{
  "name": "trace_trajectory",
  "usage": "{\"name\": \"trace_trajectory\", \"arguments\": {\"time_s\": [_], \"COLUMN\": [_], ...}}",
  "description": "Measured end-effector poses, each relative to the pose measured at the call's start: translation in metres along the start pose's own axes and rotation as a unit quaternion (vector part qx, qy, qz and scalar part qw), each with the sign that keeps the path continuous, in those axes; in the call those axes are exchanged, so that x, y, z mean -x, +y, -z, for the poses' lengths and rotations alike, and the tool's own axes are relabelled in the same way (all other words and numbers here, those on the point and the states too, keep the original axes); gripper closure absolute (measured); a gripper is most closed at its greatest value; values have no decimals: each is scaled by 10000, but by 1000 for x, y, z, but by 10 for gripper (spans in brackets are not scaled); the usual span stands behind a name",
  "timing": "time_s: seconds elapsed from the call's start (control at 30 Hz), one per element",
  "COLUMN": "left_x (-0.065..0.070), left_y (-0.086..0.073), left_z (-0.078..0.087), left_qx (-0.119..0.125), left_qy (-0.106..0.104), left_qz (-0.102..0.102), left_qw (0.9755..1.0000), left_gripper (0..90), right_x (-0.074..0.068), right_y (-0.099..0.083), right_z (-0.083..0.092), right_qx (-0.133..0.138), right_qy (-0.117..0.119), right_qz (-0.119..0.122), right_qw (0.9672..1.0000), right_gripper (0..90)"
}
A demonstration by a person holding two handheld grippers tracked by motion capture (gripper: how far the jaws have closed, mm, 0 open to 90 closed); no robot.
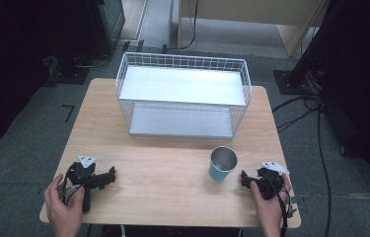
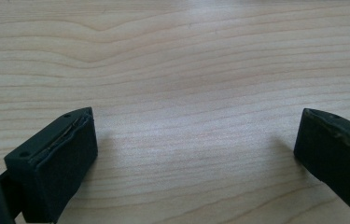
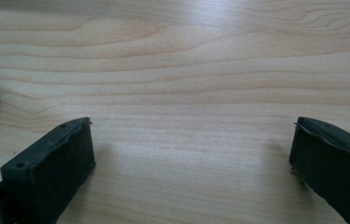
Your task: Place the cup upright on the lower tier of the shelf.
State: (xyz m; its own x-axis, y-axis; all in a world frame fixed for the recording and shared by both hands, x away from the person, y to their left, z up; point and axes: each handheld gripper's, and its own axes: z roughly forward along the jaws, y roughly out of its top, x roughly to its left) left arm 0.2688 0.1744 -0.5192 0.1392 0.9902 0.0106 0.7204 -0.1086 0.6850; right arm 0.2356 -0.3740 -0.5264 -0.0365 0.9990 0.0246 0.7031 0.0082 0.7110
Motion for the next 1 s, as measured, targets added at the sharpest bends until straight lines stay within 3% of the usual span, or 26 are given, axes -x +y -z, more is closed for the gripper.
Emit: {"name": "trace_trajectory", "arguments": {"time_s": [0.27,0.4,0.7,0.93,1.0], "left_x": [0,1,1,1,1], "left_y": [0,0,0,0,0], "left_z": [0,0,0,0,0], "left_qx": [-3,-2,11,9,9], "left_qy": [2,26,32,31,31], "left_qz": [2,20,37,35,36], "left_qw": [10000,10000,10000,10000,10000], "left_gripper": [0,0,0,0,0], "right_x": [-4,-6,-18,-28,-32], "right_y": [-4,-5,-8,-12,-14], "right_z": [4,6,20,31,31], "right_qx": [6,55,138,111,52], "right_qy": [172,282,239,393,576], "right_qz": [139,68,267,304,249], "right_qw": [9998,9996,9993,9987,9980], "right_gripper": [0,0,0,0,0]}}
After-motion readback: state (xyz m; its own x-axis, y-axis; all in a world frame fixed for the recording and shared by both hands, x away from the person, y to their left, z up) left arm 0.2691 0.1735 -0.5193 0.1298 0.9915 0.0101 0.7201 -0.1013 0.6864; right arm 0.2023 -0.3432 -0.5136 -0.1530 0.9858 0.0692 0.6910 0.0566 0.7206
